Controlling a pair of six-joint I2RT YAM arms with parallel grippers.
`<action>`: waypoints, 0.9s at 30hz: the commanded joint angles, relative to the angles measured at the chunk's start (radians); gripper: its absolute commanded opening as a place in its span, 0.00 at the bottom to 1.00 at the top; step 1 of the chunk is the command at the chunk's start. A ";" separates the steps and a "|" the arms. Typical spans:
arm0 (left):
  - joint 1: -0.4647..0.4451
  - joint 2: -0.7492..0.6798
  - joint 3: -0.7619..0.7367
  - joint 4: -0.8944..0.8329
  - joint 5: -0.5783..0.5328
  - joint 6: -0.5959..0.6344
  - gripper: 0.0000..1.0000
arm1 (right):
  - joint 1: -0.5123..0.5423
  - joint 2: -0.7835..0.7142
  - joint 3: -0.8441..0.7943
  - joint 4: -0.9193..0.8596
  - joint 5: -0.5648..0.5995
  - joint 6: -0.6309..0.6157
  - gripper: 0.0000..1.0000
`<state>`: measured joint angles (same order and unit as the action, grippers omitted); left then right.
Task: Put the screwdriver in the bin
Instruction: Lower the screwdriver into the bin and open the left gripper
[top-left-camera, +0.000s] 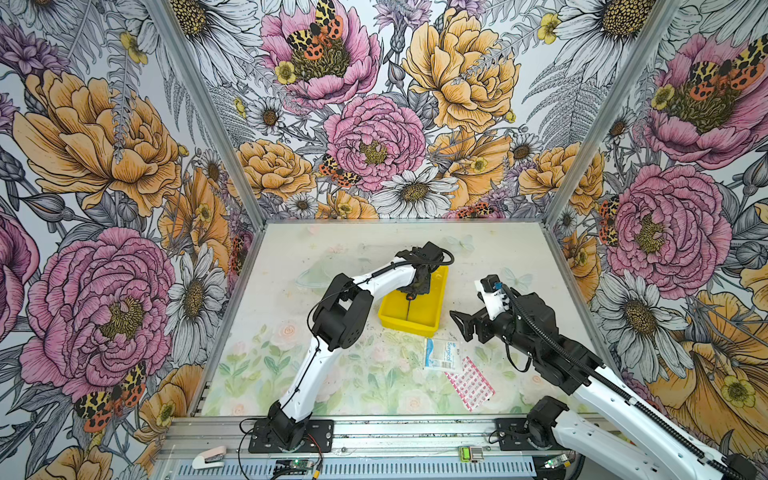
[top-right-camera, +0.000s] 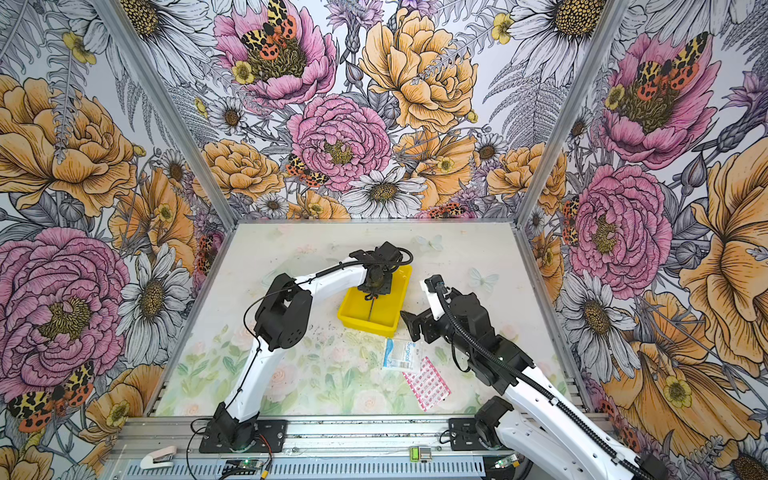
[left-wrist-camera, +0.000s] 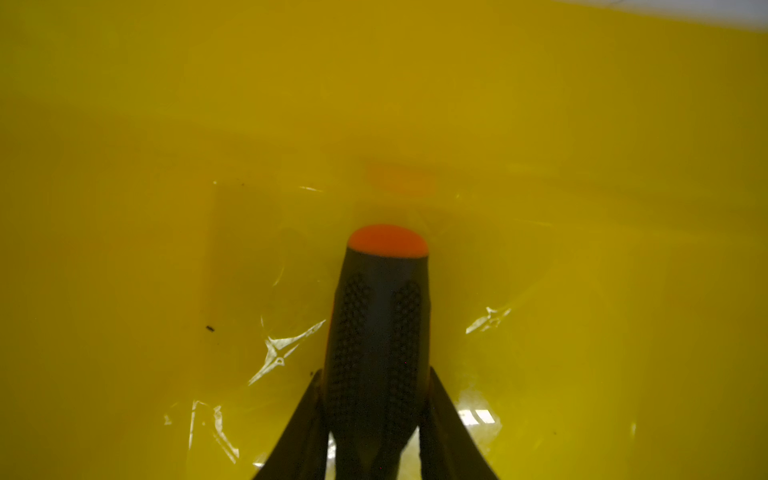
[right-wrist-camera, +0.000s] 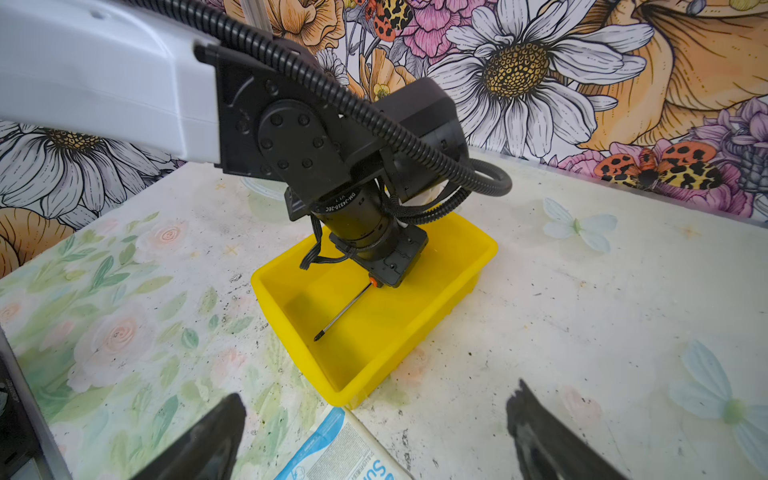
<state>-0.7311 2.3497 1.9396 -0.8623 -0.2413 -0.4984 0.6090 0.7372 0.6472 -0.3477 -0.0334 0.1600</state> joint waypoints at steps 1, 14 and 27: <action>-0.007 0.026 0.005 0.010 0.024 -0.017 0.08 | -0.008 -0.018 -0.011 0.021 0.017 0.010 1.00; -0.015 0.020 -0.002 0.010 -0.006 -0.016 0.18 | -0.015 -0.036 -0.017 0.020 0.026 0.013 0.99; -0.014 -0.018 0.008 0.010 -0.021 -0.007 0.50 | -0.021 -0.058 -0.014 0.017 0.047 0.010 1.00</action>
<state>-0.7376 2.3497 1.9392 -0.8600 -0.2459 -0.4965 0.5941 0.6941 0.6365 -0.3481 -0.0032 0.1646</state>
